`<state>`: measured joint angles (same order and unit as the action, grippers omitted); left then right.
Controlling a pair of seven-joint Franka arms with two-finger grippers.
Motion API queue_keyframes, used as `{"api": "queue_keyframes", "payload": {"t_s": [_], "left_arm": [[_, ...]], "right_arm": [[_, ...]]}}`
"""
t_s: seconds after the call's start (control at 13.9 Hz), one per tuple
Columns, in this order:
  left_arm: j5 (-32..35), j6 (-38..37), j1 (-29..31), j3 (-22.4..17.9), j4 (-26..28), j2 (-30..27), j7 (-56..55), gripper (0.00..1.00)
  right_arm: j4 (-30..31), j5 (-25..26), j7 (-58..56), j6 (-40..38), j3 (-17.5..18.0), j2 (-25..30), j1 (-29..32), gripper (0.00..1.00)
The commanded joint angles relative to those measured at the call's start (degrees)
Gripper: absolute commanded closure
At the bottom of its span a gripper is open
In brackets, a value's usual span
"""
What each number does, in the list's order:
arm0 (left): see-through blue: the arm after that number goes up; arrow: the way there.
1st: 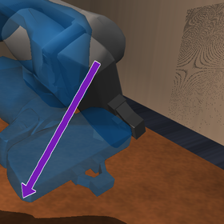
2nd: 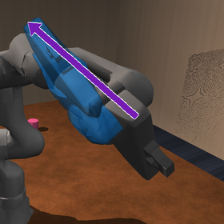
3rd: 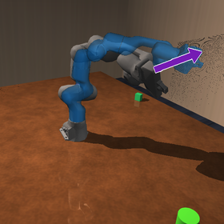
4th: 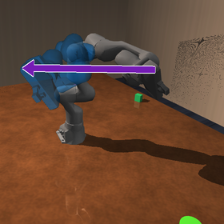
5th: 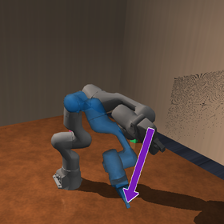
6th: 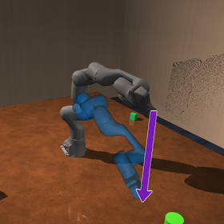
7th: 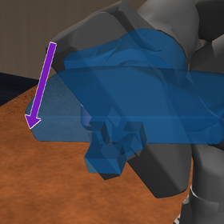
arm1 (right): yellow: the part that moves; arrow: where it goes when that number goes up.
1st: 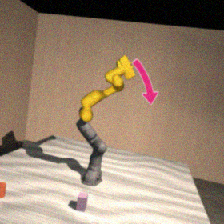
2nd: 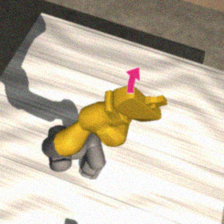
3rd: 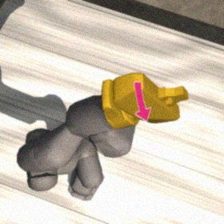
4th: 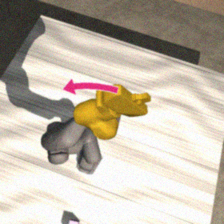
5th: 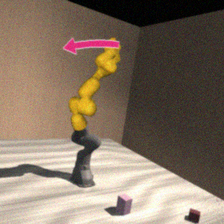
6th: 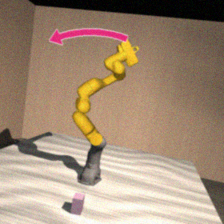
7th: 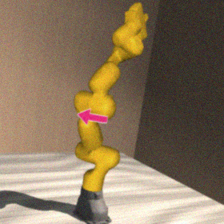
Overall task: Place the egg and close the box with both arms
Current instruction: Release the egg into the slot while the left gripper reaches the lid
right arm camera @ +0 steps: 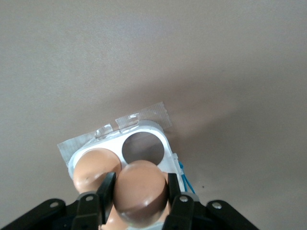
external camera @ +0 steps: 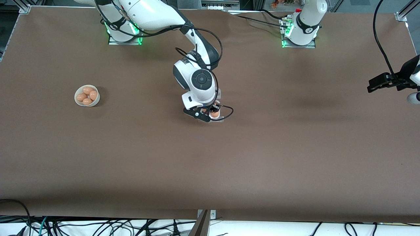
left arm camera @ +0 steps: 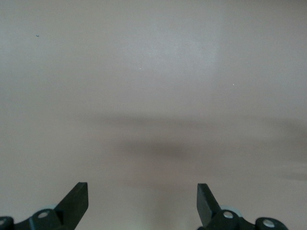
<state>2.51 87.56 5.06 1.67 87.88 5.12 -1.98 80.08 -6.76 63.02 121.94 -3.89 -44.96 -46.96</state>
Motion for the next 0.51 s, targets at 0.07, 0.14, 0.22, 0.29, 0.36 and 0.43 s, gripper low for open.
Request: {"api": "queue_keyframes", "payload": {"t_s": [0.07, 0.14, 0.22, 0.29, 0.36, 0.43], "left_arm": [[1.71, -0.63, -0.4, 0.09, -1.92, 0.86, -0.04, 0.0], [1.71, -0.63, -0.67, 0.18, -1.92, 0.86, -0.04, 0.0], [1.45, -0.63, -0.84, 0.18, -1.92, 0.86, -0.04, 0.0], [1.27, -0.63, -0.93, 0.18, -1.92, 0.86, -0.13, 0.0], [1.09, -0.63, -1.71, 0.18, -1.92, 0.86, -0.13, 0.0], [1.09, -0.72, -2.24, 0.09, -1.84, 1.03, -0.13, 0.0]], "right_arm": [[-1.59, -0.8, 0.0, -0.13, 0.28, -1.09, 0.29, 0.53], [-1.59, -0.8, 0.17, 0.05, 0.28, -1.18, 0.29, 0.43], [-1.59, -0.8, 0.09, 0.48, 0.28, -1.18, 0.29, 0.23], [-1.59, -0.71, 0.17, 0.66, 0.28, -1.18, 0.29, 0.0], [-1.59, -0.63, -0.26, 0.66, 0.28, -1.18, 0.29, 0.0], [-1.68, -0.36, -0.44, 0.93, 0.2, -1.01, 0.2, 0.0]]}}
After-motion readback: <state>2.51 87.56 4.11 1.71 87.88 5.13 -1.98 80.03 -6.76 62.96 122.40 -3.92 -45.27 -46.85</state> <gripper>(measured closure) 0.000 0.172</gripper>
